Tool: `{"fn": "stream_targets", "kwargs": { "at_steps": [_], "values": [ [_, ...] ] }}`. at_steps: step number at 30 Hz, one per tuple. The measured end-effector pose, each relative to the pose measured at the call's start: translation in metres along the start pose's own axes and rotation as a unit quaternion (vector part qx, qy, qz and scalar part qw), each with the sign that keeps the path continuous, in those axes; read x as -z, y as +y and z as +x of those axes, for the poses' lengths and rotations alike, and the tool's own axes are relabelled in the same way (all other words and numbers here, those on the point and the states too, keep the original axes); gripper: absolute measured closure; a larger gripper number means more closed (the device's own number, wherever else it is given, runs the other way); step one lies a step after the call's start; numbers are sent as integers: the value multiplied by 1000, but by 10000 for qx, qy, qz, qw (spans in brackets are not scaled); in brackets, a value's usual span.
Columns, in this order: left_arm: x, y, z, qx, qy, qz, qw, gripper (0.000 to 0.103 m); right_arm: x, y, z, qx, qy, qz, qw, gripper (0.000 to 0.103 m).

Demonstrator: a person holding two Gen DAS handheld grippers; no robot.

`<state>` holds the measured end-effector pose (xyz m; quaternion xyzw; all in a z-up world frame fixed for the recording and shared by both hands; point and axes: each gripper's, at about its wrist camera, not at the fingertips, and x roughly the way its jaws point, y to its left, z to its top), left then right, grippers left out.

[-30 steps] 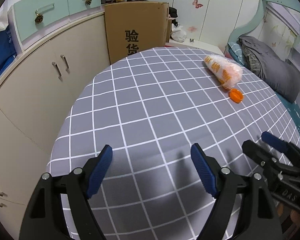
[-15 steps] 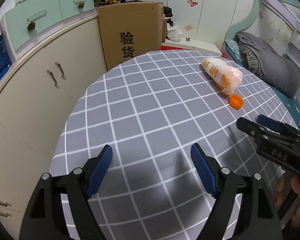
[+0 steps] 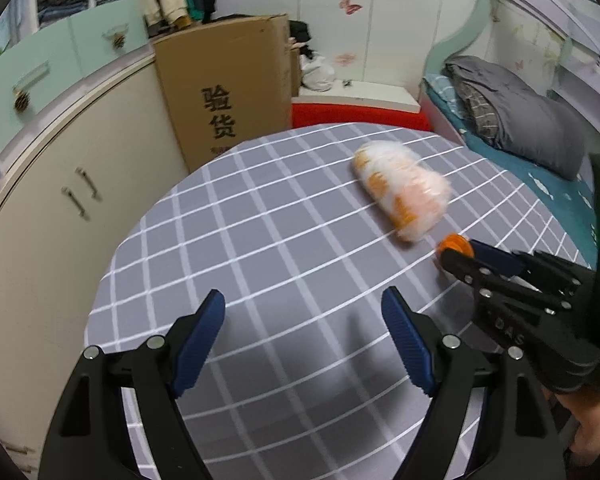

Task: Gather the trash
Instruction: 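Lower the right gripper onto the orange bottle cap and close it, then grasp the clear plastic bag of orange snacks with the left gripper, then carry both items to the wastebasket and open the right gripper over it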

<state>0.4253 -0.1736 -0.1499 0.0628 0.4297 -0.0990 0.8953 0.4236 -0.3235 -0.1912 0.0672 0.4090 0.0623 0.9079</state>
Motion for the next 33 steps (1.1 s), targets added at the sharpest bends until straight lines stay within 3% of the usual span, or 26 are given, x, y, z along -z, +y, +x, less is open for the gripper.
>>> {"fn": "stream_targets", "kwargs": {
  "at_steps": [7, 15, 17, 20, 26, 33],
  "values": [
    [-19, -59, 19, 10, -304, 605, 9977, 24, 10, -63, -31, 68, -664, 1101, 9917, 74],
    [-41, -92, 46, -192, -426, 831, 9954, 24, 6, -82, -34, -73, -830, 1461, 9858, 74],
    [-47, -89, 54, -170, -333, 665, 9971, 25, 6, -81, -34, -99, -820, 1435, 9862, 74],
    [-47, -79, 58, -37, -172, 543, 9984, 74, 5, -77, -34, -137, -830, 1345, 9873, 74],
    [-36, -46, 27, 34, -436, 209, 9988, 78, 6, -71, -33, -364, -847, 1208, 9884, 74],
    [4, 21, -35, -213, -720, -486, 9960, 79, 4, -50, -38, -565, -905, 881, 9904, 74]
  ]
}}
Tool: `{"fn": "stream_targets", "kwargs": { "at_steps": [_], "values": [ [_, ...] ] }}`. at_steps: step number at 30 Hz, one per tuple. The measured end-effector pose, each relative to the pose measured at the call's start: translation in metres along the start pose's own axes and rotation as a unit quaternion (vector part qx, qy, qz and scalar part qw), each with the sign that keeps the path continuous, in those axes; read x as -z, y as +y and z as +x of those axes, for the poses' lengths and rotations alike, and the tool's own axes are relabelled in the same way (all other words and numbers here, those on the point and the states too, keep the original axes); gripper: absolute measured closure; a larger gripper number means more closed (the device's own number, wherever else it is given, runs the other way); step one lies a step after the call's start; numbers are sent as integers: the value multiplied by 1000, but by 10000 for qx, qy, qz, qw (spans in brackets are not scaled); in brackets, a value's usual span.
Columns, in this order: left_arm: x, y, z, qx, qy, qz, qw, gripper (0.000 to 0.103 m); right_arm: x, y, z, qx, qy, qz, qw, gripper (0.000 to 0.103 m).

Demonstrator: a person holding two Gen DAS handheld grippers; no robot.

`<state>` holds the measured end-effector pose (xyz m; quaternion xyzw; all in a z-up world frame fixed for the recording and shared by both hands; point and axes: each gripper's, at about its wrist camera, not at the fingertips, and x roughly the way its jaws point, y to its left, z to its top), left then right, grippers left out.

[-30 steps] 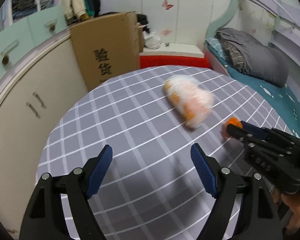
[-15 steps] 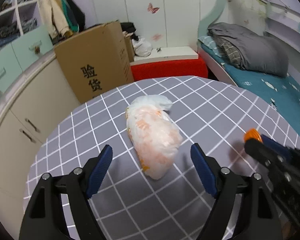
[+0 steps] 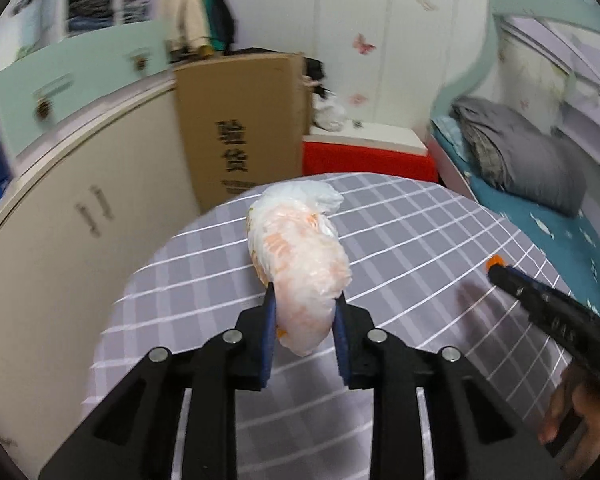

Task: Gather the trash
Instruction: 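Carry both items to the wastebasket and open the right gripper over it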

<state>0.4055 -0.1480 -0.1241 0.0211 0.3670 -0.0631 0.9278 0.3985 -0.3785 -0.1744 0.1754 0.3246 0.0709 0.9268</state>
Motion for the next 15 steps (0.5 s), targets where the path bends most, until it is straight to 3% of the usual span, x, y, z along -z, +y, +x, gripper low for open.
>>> {"fn": "stream_targets", "kwargs": {
  "at_steps": [6, 15],
  "values": [
    [29, 66, -62, -438, -264, -386, 9979, 78, 16, 53, -23, -377, -28, -432, 9983, 74],
    [90, 153, -129, -737, -451, -1153, 9896, 78, 66, 185, -60, -1345, 26, -1338, 9818, 74]
  ]
}}
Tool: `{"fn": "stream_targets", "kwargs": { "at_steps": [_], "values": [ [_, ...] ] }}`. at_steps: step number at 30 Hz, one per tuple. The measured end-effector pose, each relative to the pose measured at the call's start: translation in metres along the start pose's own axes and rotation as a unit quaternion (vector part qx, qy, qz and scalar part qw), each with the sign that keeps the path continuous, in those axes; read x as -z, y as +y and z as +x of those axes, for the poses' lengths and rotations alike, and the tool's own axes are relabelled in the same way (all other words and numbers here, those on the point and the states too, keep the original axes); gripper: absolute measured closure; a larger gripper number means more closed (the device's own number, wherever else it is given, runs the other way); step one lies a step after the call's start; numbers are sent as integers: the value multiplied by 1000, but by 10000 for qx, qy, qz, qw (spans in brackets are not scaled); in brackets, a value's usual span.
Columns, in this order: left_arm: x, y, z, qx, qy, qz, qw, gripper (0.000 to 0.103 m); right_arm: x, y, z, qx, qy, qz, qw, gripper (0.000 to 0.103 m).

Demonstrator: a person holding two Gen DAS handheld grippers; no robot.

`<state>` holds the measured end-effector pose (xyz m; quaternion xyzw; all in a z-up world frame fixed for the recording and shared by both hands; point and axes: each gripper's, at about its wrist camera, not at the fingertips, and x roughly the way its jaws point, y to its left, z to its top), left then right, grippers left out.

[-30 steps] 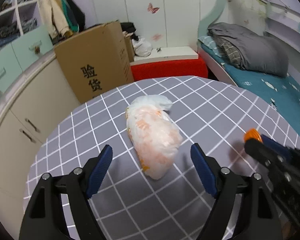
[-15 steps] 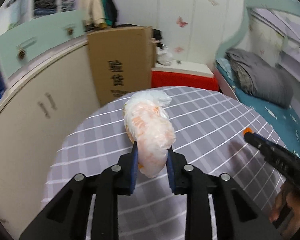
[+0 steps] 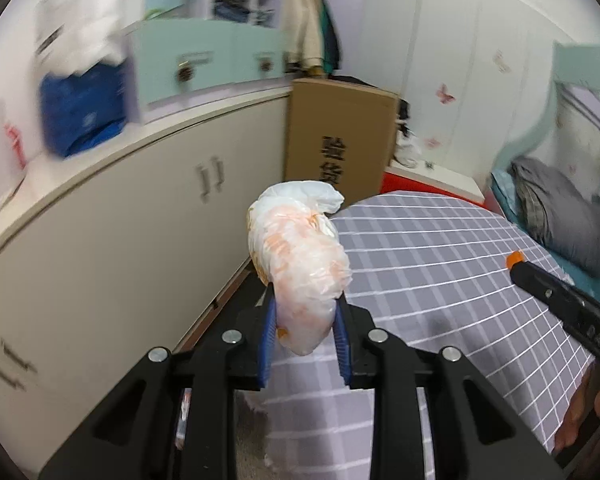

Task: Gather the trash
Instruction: 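Carry both items to the wastebasket and open the right gripper over it, then open the left gripper to drop the plastic bag into the wastebasket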

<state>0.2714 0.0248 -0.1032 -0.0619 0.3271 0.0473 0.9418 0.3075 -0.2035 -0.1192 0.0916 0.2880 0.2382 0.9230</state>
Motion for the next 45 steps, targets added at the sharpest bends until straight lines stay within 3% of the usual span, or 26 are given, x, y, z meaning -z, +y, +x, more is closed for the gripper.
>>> {"fn": "stream_targets", "kwargs": {
  "at_steps": [10, 14, 20, 25, 27, 28, 29, 35, 45],
  "values": [
    [58, 131, -13, -347, 271, -1068, 9933, 78, 47, 158, 57, -1127, 665, -746, 9886, 74],
    [84, 190, -5, -534, 466, -1598, 9846, 78, 67, 203, 91, -1340, 1007, -903, 9817, 74],
    [114, 249, 23, -803, 827, -1999, 9730, 78, 96, 249, 155, -1300, 1420, -1071, 9754, 73],
    [125, 274, 52, -898, 1043, -2141, 9671, 78, 110, 261, 208, -1290, 1647, -920, 9735, 73],
    [129, 281, 62, -896, 1114, -2203, 9649, 78, 115, 261, 227, -1278, 1689, -802, 9740, 67],
    [131, 285, 67, -898, 1144, -2215, 9643, 78, 117, 260, 239, -1299, 1716, -724, 9739, 45],
    [132, 288, 71, -905, 1172, -2234, 9634, 78, 119, 258, 245, -1264, 1706, -681, 9748, 33],
    [136, 291, 92, -880, 1358, -2195, 9621, 78, 138, 243, 275, -962, 1825, -646, 9764, 33],
    [141, 276, 118, -766, 1648, -2058, 9616, 77, 147, 236, 261, -657, 1717, -927, 9786, 33]
  ]
}}
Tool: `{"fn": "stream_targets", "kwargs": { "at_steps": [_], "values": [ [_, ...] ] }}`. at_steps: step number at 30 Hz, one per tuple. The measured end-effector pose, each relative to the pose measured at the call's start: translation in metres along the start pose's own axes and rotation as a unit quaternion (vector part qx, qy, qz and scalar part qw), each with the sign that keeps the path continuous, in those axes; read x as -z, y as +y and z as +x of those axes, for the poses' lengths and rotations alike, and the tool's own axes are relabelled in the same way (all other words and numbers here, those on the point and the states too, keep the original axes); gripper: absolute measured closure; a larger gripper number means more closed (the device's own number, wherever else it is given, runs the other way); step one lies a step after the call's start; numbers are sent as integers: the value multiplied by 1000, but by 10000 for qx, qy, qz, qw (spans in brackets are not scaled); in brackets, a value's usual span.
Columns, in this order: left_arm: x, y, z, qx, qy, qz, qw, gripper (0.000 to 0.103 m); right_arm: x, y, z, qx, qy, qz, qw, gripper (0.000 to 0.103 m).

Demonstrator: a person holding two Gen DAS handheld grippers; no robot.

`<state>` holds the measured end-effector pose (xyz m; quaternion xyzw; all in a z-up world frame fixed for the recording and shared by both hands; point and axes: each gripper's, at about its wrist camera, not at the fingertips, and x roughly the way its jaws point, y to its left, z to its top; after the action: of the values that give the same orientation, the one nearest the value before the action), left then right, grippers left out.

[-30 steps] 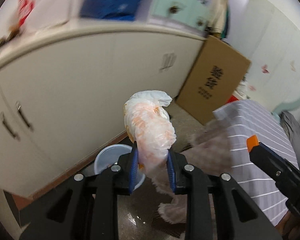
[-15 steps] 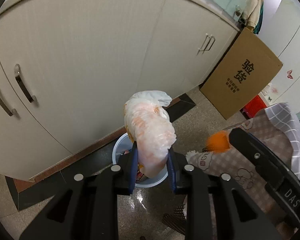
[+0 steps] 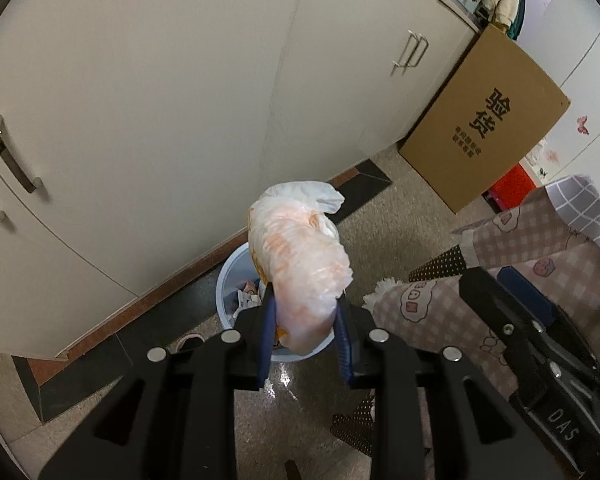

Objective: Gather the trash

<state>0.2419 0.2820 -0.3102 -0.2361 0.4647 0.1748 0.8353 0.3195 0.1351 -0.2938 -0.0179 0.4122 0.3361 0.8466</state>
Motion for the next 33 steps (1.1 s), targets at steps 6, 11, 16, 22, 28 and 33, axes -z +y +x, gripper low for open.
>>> {"fn": "stream_targets", "kwargs": {
  "at_steps": [6, 11, 16, 22, 28, 33],
  "values": [
    [2, -9, 9, -4, 118, 128, 9998, 77, 4, -9, -3, -10, 16, 124, 9999, 33],
    [-1, -16, 20, 2, 199, 178, 9996, 77, 3, -17, -6, -64, -47, 280, 9996, 33],
    [-9, -23, 28, 32, 229, 248, 9994, 74, 0, -18, -15, -155, -365, 343, 9986, 33],
    [-21, -29, 20, 94, 86, 252, 9996, 44, -4, -18, -35, -261, -709, 364, 9965, 32],
    [-15, -32, -14, 117, -93, 183, 9997, 35, -8, -12, -65, -296, -856, 398, 9951, 31],
    [-6, -35, -70, 13, -508, 273, 9983, 29, -11, -2, -101, -470, -1004, 444, 9928, 31]
  ]
}}
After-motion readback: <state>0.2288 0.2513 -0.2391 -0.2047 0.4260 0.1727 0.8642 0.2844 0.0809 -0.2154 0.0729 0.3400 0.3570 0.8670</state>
